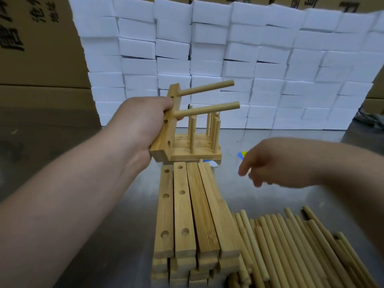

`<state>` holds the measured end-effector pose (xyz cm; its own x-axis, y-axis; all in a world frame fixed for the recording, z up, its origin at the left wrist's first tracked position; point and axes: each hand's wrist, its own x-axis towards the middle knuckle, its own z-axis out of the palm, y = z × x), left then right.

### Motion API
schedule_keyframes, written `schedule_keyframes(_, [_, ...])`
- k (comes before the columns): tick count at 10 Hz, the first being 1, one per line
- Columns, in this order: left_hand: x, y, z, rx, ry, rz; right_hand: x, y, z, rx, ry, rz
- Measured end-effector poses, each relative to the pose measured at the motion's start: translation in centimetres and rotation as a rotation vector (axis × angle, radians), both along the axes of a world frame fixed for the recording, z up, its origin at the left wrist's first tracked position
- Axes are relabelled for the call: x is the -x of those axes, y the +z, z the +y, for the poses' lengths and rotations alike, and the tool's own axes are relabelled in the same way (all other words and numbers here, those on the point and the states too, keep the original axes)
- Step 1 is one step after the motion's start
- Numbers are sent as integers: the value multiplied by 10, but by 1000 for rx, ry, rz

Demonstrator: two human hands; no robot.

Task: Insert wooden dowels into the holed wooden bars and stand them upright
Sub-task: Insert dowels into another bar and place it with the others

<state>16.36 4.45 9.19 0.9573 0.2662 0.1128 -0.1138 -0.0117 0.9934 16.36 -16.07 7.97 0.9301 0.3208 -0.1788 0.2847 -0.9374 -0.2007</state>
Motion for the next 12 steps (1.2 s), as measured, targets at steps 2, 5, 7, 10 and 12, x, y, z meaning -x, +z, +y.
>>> schedule_keyframes(2, [-1, -8, 1, -154, -77, -45, -5, -39, 18, 247, 38, 81])
schedule_keyframes(5, [-3, -8, 1, -149, -67, -23, -6, -47, 22, 254, 42, 17])
schedule_keyframes(7, [-3, -8, 0, 1, -40, 40, -12, -8, 6, -50, -72, -222])
schedule_keyframes(10, [3, -9, -7, 177, -110, 154, 13, 25, 10, -785, -59, -691])
schedule_keyframes(12, [6, -8, -9, 228, -155, 171, 21, 12, 36, -1065, 83, -678])
